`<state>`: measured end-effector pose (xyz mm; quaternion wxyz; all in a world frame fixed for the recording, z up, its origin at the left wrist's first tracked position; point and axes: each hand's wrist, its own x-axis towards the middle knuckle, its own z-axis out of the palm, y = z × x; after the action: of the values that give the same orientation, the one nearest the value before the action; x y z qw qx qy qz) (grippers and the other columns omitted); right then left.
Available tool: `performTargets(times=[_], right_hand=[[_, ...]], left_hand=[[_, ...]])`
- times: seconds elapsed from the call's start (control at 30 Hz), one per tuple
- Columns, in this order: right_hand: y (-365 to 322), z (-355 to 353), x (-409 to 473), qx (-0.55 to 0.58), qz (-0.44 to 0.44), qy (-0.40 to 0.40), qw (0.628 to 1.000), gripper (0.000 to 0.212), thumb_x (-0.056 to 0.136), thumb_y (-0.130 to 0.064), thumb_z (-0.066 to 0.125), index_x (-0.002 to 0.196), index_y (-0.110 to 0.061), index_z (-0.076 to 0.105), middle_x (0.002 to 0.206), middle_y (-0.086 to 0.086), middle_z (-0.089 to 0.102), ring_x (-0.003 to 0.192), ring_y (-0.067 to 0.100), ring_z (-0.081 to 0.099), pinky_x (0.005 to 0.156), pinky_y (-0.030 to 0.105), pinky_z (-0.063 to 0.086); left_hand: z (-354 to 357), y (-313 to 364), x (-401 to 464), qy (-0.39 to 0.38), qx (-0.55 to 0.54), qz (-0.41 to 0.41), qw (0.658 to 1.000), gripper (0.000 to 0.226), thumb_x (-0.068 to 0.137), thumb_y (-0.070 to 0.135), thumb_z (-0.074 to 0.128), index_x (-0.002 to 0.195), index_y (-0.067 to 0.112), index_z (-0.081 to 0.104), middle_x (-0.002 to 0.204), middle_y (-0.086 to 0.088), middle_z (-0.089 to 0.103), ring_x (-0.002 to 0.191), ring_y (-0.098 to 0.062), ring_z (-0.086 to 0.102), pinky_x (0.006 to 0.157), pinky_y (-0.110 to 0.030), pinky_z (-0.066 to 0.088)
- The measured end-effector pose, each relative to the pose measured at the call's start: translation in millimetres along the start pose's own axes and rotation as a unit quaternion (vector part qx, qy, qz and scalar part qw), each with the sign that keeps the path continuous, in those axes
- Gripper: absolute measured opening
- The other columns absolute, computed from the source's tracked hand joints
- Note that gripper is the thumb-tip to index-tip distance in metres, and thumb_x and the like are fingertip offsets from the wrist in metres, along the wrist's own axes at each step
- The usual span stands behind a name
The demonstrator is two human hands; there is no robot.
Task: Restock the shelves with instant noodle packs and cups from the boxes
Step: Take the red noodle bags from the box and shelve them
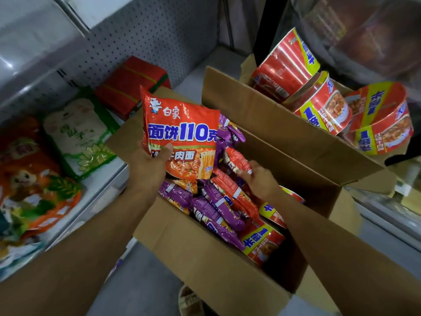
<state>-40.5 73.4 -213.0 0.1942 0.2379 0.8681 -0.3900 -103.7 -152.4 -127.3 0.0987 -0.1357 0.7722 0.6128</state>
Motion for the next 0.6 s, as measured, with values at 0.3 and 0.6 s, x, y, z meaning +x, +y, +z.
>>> performTargets(times=[0.3, 0.6], right_hand=[[18, -17, 5, 0.059, 0.050, 0.035, 0.996, 0.045, 0.096, -0.037, 0.051, 0.129, -0.009, 0.040, 0.123, 0.015, 0.059, 0.105, 0.028, 0.062, 0.081, 0.036, 0.052], [25, -6, 8, 0.039, 0.065, 0.065, 0.995, 0.051, 0.090, -0.030, 0.063, 0.131, -0.011, 0.040, 0.125, 0.014, 0.057, 0.109, 0.029, 0.061, 0.088, 0.044, 0.053]], left_hand=[[4, -10, -4, -0.009, -0.039, -0.003, 0.999, 0.019, 0.092, 0.018, 0.061, 0.109, 0.021, 0.055, 0.093, 0.012, 0.066, 0.077, -0.001, 0.066, 0.064, -0.019, 0.052], [6, -17, -7, 0.019, -0.053, -0.002, 0.998, 0.034, 0.093, 0.020, 0.060, 0.125, 0.015, 0.051, 0.099, 0.011, 0.065, 0.082, -0.002, 0.065, 0.065, -0.018, 0.050]])
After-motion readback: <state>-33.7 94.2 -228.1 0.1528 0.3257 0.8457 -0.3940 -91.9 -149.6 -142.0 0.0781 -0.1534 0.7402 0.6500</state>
